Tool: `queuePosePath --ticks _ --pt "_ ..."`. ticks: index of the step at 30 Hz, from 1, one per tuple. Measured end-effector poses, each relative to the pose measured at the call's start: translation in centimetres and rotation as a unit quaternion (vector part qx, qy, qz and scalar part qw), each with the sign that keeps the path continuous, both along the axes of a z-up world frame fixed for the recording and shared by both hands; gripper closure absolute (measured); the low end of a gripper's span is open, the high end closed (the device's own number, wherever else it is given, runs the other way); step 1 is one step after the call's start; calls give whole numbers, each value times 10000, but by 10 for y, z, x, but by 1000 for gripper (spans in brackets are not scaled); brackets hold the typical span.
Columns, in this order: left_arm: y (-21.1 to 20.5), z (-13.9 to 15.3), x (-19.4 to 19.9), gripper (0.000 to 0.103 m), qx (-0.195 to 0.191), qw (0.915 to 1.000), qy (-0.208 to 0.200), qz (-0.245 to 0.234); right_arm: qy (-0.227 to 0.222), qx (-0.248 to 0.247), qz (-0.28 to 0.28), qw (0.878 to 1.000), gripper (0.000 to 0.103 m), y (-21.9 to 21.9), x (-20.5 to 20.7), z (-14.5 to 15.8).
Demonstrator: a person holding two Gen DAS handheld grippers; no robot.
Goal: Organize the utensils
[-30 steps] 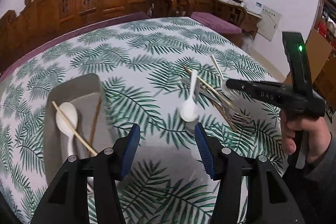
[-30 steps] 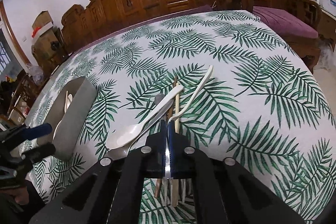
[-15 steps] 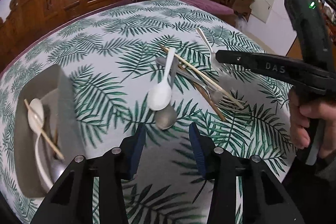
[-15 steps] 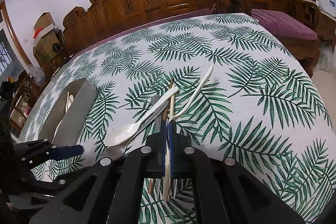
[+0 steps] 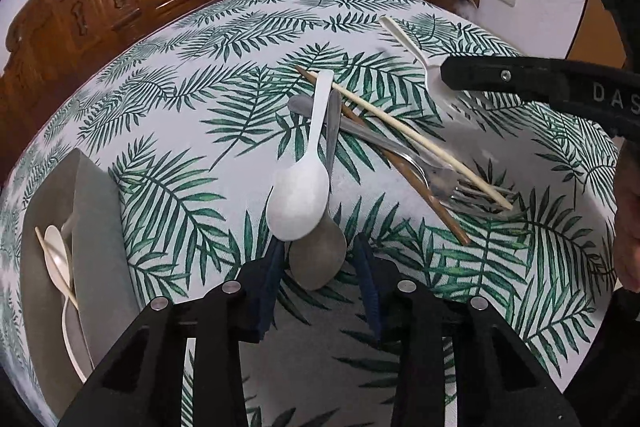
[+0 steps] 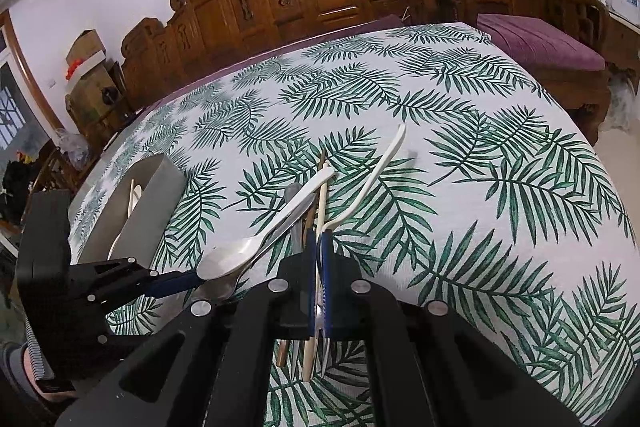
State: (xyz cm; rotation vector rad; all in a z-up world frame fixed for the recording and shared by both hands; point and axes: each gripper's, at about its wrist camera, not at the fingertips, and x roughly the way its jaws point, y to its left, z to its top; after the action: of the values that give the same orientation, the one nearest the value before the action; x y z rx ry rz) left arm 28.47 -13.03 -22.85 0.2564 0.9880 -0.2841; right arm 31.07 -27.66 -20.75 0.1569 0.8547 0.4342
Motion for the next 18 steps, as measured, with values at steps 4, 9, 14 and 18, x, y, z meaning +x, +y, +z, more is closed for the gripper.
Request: queuePosePath --ticks 4,9,14,18 --pt "0 0 1 76 -35 10000 42 -14 -2 9 10 10000 100 0 -1 0" --pt "1 3 -10 76 -139 9998 117 -61 20 -1 5 10000 100 1 -2 0" --pt "11 14 -30 76 -374 9992 162 27 -4 -48 65 10000 100 5 -6 1" --pt "21 27 -43 77 -436 9989 103 114 -37 -86 151 9998 100 11 -8 3"
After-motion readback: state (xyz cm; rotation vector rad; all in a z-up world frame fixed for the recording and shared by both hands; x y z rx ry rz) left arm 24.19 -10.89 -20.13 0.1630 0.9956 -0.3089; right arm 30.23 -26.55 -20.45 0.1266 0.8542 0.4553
